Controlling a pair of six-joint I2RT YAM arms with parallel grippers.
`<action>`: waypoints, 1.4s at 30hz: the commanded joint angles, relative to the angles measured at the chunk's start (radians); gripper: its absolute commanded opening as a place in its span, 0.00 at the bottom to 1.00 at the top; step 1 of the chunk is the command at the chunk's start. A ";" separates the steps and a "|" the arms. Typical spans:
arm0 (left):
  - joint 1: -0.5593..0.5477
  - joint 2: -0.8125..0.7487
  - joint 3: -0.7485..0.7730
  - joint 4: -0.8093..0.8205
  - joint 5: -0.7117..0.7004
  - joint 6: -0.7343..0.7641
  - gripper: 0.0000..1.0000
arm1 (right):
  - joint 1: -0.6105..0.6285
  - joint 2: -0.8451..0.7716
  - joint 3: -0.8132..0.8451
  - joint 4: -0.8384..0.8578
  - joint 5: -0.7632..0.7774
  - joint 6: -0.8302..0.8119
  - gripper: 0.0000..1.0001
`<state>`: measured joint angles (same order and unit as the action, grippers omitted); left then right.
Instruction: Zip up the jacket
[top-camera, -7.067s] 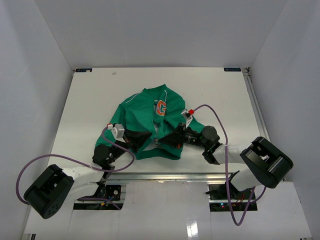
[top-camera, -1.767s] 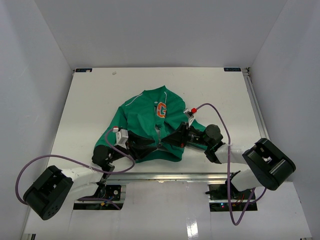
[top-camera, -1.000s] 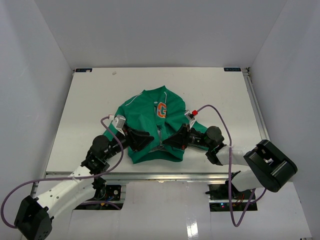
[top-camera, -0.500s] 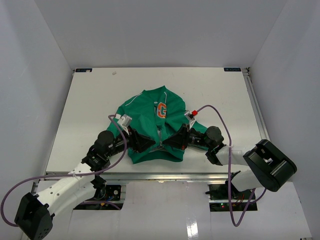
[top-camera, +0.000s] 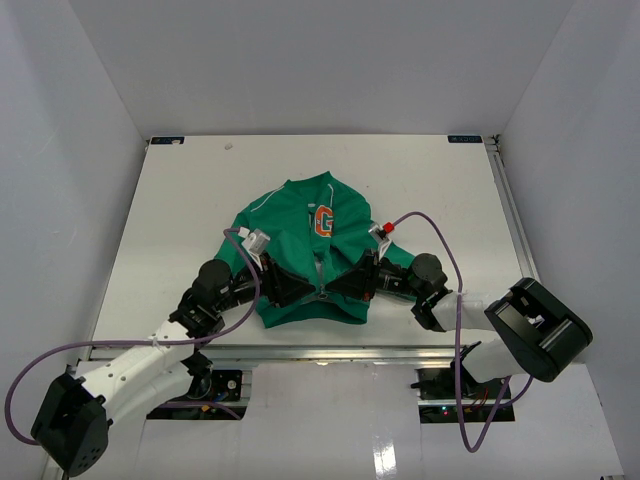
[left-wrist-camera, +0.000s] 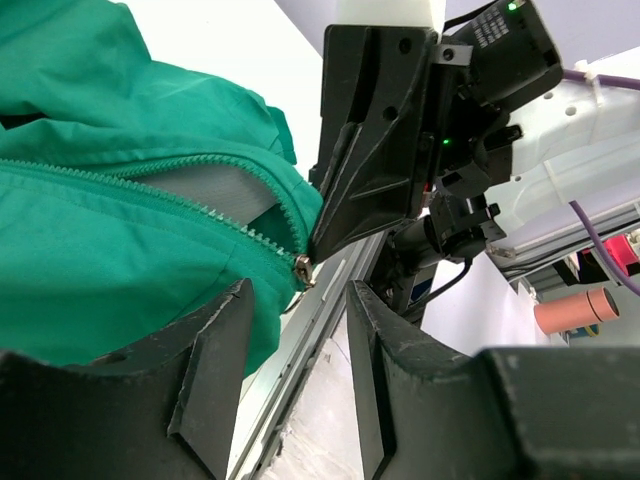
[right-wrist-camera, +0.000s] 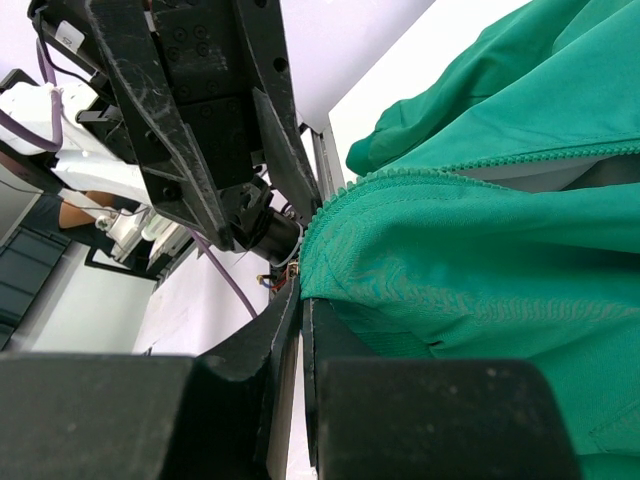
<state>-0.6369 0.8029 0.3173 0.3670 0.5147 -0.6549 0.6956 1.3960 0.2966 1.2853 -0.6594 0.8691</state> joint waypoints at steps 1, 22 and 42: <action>0.000 -0.007 -0.011 -0.022 -0.007 0.013 0.54 | -0.004 -0.003 -0.002 0.190 -0.008 0.001 0.08; 0.000 0.021 -0.020 0.008 0.006 0.011 0.56 | -0.003 0.009 0.003 0.200 -0.006 0.007 0.08; 0.000 0.061 -0.046 0.158 0.093 -0.004 0.36 | -0.003 0.016 0.006 0.208 -0.014 0.021 0.08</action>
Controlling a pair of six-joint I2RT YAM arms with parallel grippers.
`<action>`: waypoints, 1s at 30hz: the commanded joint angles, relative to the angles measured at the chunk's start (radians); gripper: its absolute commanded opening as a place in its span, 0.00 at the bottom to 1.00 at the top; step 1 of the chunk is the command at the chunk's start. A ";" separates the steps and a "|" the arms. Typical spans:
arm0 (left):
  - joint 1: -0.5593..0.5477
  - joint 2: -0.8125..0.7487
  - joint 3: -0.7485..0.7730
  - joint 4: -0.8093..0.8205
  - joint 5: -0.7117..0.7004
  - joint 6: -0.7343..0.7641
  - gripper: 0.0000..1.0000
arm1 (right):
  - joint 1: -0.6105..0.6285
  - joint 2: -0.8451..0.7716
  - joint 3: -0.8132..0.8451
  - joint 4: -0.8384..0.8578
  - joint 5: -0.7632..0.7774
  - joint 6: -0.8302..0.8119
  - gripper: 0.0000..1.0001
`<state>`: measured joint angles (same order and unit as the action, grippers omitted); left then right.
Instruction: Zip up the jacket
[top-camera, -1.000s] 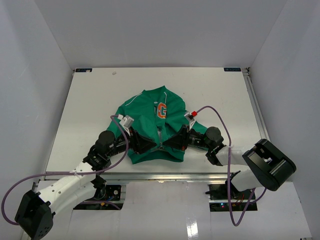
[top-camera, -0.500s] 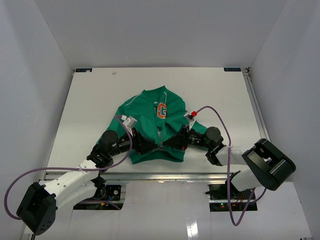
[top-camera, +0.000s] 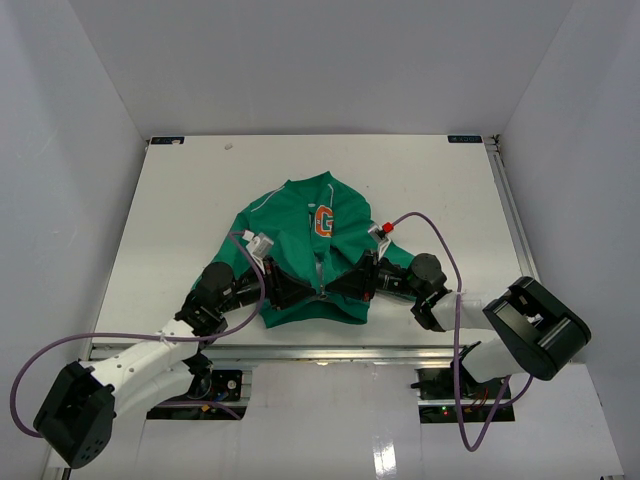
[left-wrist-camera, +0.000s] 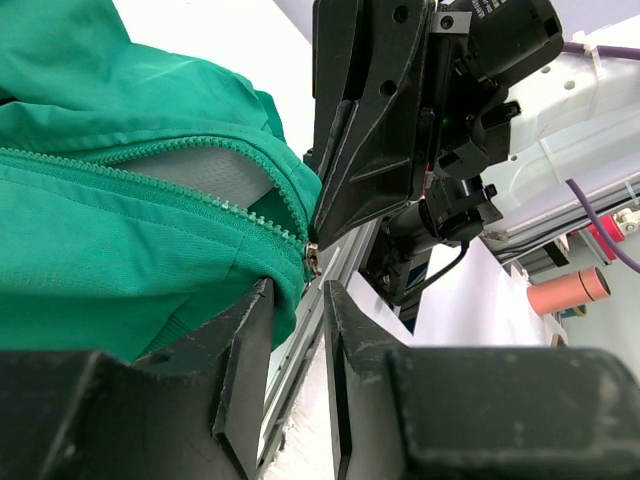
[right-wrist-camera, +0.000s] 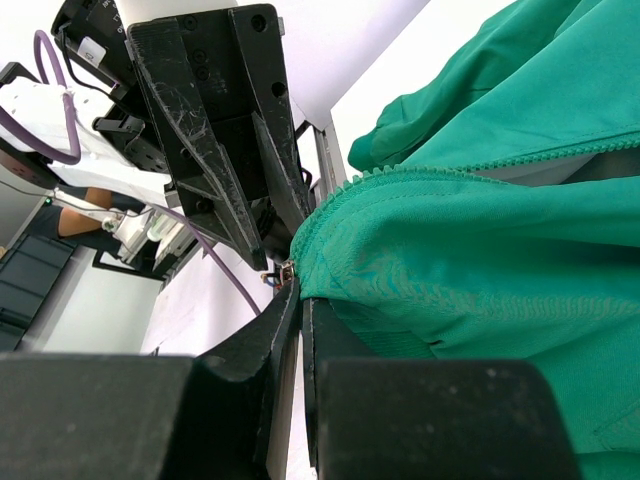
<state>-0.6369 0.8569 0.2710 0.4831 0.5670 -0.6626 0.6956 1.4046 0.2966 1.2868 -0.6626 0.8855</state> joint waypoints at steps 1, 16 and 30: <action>0.000 0.009 0.001 0.041 0.042 0.004 0.35 | -0.003 0.006 0.006 0.206 -0.011 0.004 0.08; 0.000 0.050 -0.004 0.097 0.072 0.002 0.13 | -0.003 0.023 0.003 0.228 -0.012 0.010 0.08; 0.000 0.029 -0.020 0.053 0.066 0.051 0.00 | -0.007 0.000 0.051 0.117 -0.024 -0.038 0.08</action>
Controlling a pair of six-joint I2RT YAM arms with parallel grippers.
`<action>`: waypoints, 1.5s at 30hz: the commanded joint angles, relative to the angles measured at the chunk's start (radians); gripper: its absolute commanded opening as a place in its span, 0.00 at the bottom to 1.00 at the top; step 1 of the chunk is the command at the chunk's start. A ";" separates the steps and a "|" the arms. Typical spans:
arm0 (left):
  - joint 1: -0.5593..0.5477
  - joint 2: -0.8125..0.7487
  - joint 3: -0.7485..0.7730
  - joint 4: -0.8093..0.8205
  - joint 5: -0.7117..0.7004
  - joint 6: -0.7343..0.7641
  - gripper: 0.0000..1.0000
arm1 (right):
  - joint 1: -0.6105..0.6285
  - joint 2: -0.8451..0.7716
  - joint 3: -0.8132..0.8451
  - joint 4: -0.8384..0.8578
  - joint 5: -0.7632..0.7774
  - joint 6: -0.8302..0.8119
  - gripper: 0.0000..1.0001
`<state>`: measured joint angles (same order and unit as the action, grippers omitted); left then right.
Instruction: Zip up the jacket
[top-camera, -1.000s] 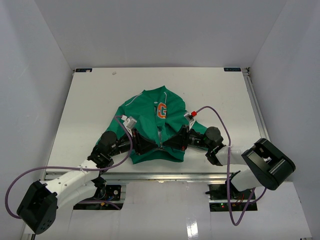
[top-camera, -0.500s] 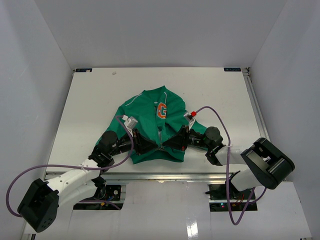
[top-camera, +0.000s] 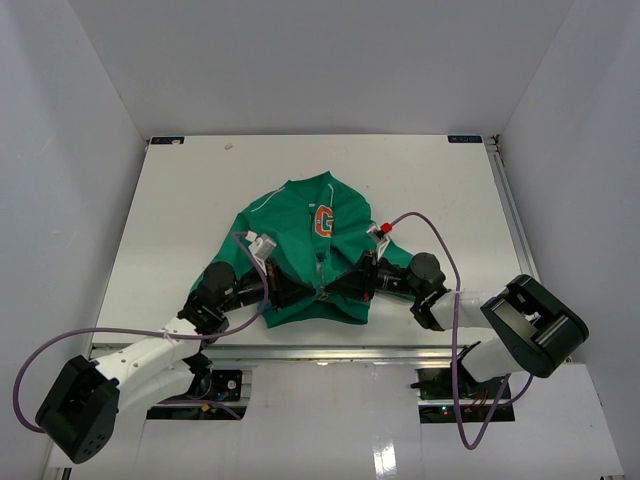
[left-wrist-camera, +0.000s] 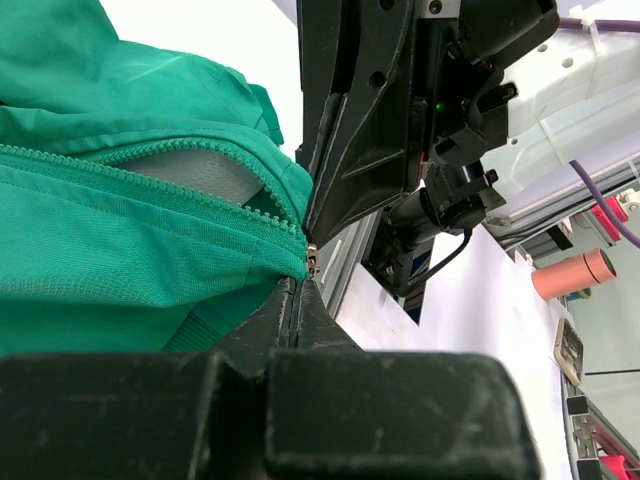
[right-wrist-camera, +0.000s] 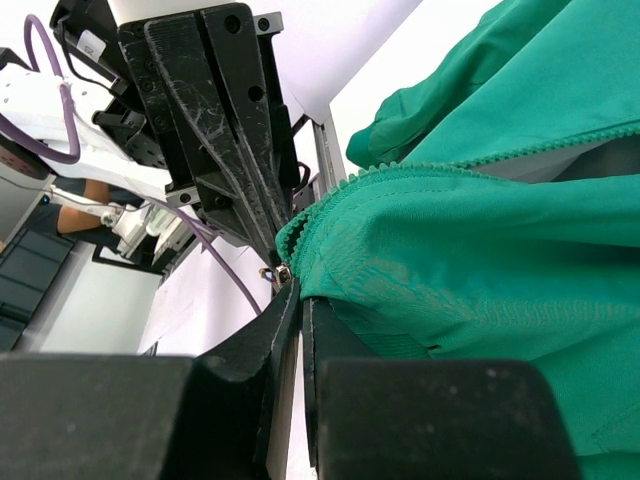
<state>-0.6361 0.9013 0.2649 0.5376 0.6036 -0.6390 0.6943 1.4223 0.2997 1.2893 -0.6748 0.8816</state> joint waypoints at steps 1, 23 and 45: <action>-0.001 -0.010 -0.013 -0.001 0.037 0.029 0.00 | -0.007 -0.019 0.055 0.104 -0.017 -0.039 0.08; -0.017 0.083 0.007 0.053 0.123 0.065 0.00 | -0.048 -0.027 0.159 -0.097 -0.144 -0.145 0.08; -0.053 0.088 0.030 -0.011 0.067 0.154 0.00 | -0.075 0.084 0.285 -0.153 -0.189 -0.143 0.08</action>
<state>-0.6561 0.9939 0.2704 0.5836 0.6298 -0.5161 0.6289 1.5010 0.5168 1.0762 -0.9188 0.7471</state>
